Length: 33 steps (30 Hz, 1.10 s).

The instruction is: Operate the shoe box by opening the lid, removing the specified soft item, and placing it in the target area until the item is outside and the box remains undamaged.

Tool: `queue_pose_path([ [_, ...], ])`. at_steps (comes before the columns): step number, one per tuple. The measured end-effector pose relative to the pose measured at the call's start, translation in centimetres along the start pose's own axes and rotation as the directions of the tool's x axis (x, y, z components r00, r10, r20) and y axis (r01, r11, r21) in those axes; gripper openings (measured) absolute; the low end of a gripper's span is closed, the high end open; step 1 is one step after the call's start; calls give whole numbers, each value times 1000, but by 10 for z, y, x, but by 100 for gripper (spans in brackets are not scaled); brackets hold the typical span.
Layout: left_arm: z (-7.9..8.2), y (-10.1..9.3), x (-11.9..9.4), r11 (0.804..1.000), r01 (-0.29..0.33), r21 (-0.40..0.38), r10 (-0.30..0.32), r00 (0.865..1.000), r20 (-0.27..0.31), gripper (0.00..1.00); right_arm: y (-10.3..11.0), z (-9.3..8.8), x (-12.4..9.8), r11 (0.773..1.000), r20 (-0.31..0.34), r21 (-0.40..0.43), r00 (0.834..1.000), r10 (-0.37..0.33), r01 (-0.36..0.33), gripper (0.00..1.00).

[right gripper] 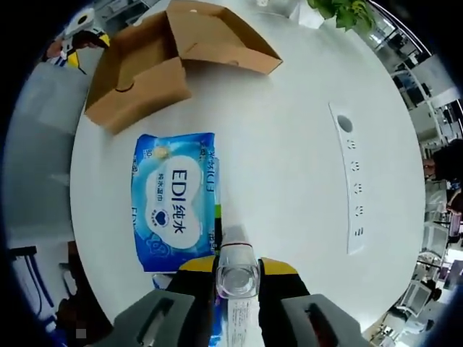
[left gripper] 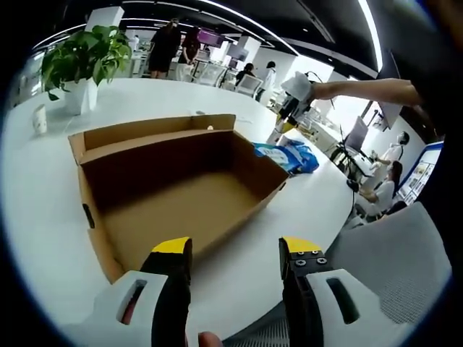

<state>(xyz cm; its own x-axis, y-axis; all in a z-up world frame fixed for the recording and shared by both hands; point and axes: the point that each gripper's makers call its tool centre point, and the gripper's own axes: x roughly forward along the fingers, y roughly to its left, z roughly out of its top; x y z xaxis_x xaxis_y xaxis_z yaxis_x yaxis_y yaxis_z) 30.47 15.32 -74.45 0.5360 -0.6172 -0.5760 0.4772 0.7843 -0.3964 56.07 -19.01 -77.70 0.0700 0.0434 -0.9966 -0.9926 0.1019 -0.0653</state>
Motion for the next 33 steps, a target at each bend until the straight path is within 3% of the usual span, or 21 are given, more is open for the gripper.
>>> queue_pose_path([
  [22, -1, 4, -4, 1000, -6, -6, 6, 1000, 2, 49, -2, 1, 5, 999, -19, -45, 1000, -6, 5, 19],
  [33, -1, 4, -5, 1000, -7, -8, 7, 1000, 5, 49, -6, -3, 3, 999, -14, -43, 1000, -14, 13, 24],
])
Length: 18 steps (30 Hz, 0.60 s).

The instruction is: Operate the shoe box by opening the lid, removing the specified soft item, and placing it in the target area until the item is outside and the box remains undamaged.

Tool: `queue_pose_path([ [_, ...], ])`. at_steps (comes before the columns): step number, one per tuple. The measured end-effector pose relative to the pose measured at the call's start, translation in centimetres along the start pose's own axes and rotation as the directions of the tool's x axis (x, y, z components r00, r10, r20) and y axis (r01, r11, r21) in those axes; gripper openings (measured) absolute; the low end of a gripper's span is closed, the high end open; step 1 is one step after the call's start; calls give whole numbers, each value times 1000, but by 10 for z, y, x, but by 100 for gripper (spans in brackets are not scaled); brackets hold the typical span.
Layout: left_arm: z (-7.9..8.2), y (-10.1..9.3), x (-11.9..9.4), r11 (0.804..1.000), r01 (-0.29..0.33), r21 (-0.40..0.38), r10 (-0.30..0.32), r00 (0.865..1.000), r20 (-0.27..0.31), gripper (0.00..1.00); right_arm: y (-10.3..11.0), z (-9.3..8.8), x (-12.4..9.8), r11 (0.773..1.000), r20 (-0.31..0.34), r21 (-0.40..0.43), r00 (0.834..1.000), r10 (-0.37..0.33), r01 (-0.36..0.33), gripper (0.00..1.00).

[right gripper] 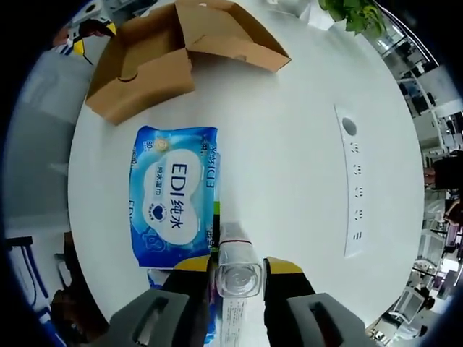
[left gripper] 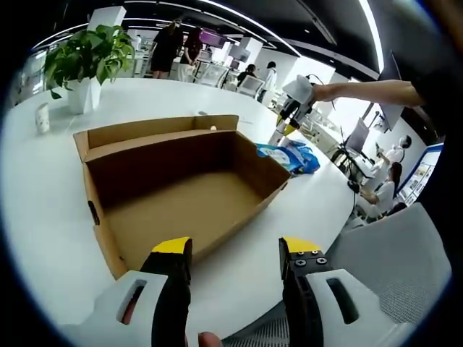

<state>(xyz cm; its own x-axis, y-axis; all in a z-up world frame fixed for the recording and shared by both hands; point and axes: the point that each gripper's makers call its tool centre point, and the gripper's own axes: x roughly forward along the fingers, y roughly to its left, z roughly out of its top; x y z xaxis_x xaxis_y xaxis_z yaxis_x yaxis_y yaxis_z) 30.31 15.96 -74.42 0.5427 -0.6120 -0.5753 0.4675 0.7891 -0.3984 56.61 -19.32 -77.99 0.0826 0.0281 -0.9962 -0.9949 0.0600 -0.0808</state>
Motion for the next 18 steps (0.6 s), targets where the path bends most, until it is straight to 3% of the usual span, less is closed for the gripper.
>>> queue_pose_path([
  [18, 9, -6, 1, 1000, 9, 9, -9, 1000, 13, 49, 4, -14, -25, 997, 36, 73, 999, -30, 27, 31],
])
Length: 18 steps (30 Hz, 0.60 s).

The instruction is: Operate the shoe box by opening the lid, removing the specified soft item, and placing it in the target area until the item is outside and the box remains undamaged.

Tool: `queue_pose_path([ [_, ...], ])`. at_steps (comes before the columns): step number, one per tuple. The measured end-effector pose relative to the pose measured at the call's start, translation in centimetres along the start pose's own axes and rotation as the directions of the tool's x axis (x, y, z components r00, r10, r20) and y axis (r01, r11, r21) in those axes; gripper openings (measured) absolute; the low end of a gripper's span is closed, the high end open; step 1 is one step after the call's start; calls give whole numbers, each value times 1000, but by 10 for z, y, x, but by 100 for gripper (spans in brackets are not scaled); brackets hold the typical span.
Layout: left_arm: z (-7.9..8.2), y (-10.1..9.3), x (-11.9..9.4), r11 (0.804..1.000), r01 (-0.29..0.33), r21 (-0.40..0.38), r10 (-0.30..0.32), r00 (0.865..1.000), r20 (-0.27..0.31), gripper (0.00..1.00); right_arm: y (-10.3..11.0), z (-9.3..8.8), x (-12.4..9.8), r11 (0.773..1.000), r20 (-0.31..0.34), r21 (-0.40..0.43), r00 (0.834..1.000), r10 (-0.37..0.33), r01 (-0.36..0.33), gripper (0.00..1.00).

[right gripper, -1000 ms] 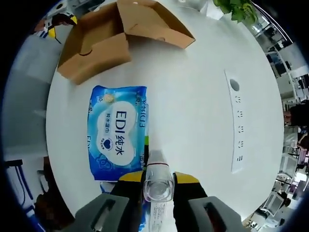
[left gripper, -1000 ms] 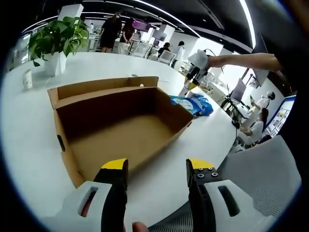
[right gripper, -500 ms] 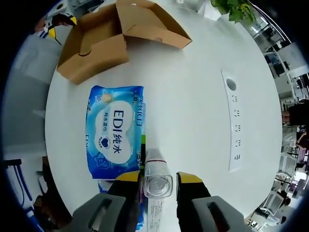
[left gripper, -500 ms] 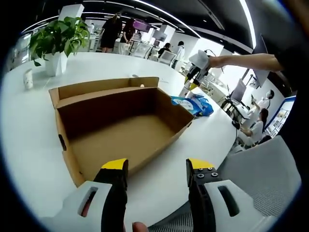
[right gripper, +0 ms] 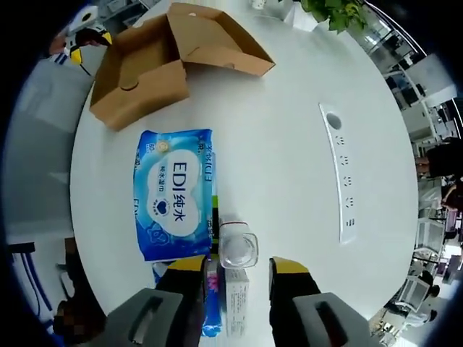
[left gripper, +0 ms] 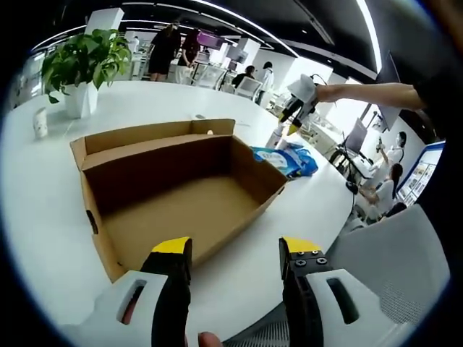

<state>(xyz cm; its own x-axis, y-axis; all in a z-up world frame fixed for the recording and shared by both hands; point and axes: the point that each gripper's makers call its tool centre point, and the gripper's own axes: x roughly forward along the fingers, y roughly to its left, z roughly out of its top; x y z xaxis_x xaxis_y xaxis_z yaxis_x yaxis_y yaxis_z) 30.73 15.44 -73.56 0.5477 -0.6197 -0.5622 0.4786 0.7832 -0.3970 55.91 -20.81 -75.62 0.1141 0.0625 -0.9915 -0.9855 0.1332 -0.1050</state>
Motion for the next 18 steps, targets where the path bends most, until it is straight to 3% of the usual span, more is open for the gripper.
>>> queue_pose_path([
  [8, 5, -4, -1, 1000, 0, -4, 0, 1000, 19, 49, 7, -8, -11, 992, 69, 123, 997, -21, 12, 32],
  [14, 12, -6, -6, 1000, -6, -12, 7, 999, 40, 49, 21, -9, -17, 954, 189, 295, 982, -12, -45, 35],
  [18, 18, -6, -10, 1000, -8, -25, 10, 998, 66, 49, 28, -19, -20, 938, 207, 345, 978, -30, -44, 34],
])
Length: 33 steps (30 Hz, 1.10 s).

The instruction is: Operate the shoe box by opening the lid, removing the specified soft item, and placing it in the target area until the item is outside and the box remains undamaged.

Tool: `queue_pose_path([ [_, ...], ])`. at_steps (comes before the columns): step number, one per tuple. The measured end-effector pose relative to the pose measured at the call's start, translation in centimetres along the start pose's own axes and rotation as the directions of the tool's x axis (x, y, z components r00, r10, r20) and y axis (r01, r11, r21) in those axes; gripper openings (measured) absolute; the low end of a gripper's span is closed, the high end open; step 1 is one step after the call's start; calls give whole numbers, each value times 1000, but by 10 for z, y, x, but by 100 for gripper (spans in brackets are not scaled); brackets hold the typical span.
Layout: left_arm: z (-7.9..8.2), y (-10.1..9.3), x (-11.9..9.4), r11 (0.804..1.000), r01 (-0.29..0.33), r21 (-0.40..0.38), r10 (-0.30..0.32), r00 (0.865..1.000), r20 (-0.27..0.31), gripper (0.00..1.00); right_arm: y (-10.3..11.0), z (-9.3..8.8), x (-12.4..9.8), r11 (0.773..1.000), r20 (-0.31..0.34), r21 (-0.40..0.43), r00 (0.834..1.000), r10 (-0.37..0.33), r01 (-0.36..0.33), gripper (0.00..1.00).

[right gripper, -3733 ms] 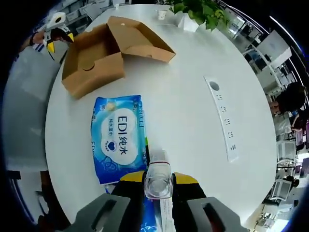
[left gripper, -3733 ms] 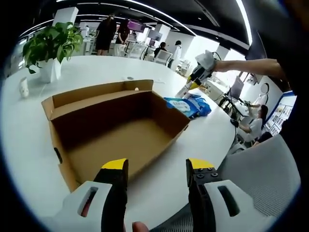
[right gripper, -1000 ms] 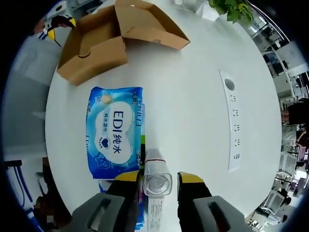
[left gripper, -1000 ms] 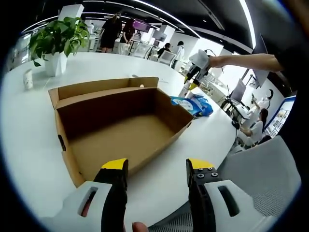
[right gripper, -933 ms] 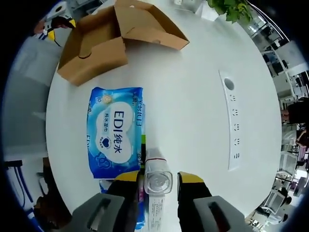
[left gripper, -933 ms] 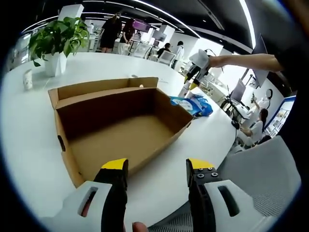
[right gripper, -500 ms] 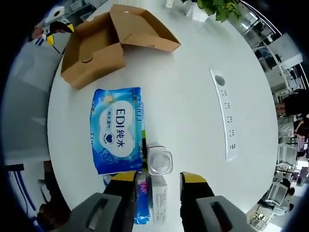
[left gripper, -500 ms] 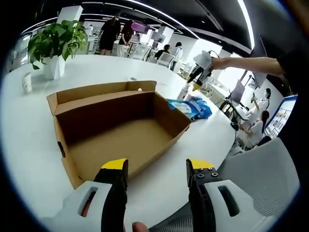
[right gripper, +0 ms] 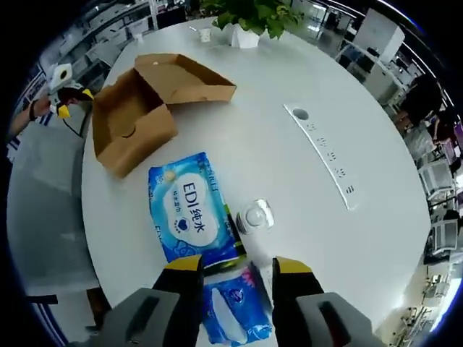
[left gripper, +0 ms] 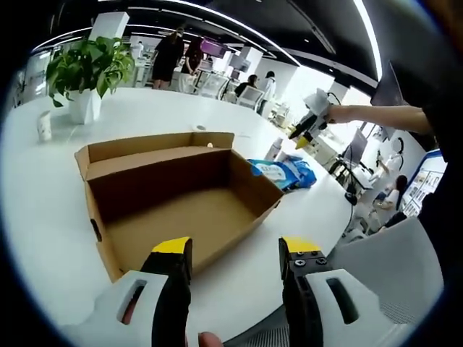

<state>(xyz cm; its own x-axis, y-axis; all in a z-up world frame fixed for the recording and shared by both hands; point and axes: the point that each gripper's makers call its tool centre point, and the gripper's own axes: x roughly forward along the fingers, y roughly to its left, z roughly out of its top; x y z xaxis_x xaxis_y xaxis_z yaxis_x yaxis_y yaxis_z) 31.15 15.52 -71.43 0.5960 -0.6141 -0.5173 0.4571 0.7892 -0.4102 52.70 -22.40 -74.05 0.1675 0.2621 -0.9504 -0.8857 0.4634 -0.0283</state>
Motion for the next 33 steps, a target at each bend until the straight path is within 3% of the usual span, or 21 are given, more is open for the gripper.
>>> queue_pose_path([
  [4, 3, 1, -2, 1000, -12, 2, 12, 1000, 8, 48, 7, -2, -5, 995, 68, 101, 998, -15, 8, 35],
  [9, 8, 0, -4, 1000, -15, -8, 15, 1000, 26, 49, 12, 4, -12, 962, 196, 271, 980, -33, -22, 35],
  [10, 9, 0, -5, 1000, -16, -7, 16, 999, 29, 49, 16, 7, -14, 954, 239, 297, 970, -37, -36, 35],
  [15, 12, -1, -7, 1000, -19, -6, 20, 999, 32, 49, 20, 8, -20, 917, 317, 396, 945, -85, -50, 36],
  [18, 15, -2, -8, 1000, -22, -10, 22, 999, 39, 49, 12, 11, -21, 892, 374, 448, 920, -117, -69, 36],
  [21, 20, -4, -8, 1000, -20, -13, 21, 999, 49, 49, 16, 17, -22, 864, 447, 490, 885, -130, -121, 36],
  [26, 28, -8, -7, 1000, -20, -7, 20, 998, 61, 49, 23, 20, -22, 813, 511, 554, 844, -161, -179, 36],
  [33, 36, -13, -8, 1000, -26, -9, 27, 996, 82, 50, 43, 20, -24, 777, 554, 586, 813, -176, -231, 37],
])
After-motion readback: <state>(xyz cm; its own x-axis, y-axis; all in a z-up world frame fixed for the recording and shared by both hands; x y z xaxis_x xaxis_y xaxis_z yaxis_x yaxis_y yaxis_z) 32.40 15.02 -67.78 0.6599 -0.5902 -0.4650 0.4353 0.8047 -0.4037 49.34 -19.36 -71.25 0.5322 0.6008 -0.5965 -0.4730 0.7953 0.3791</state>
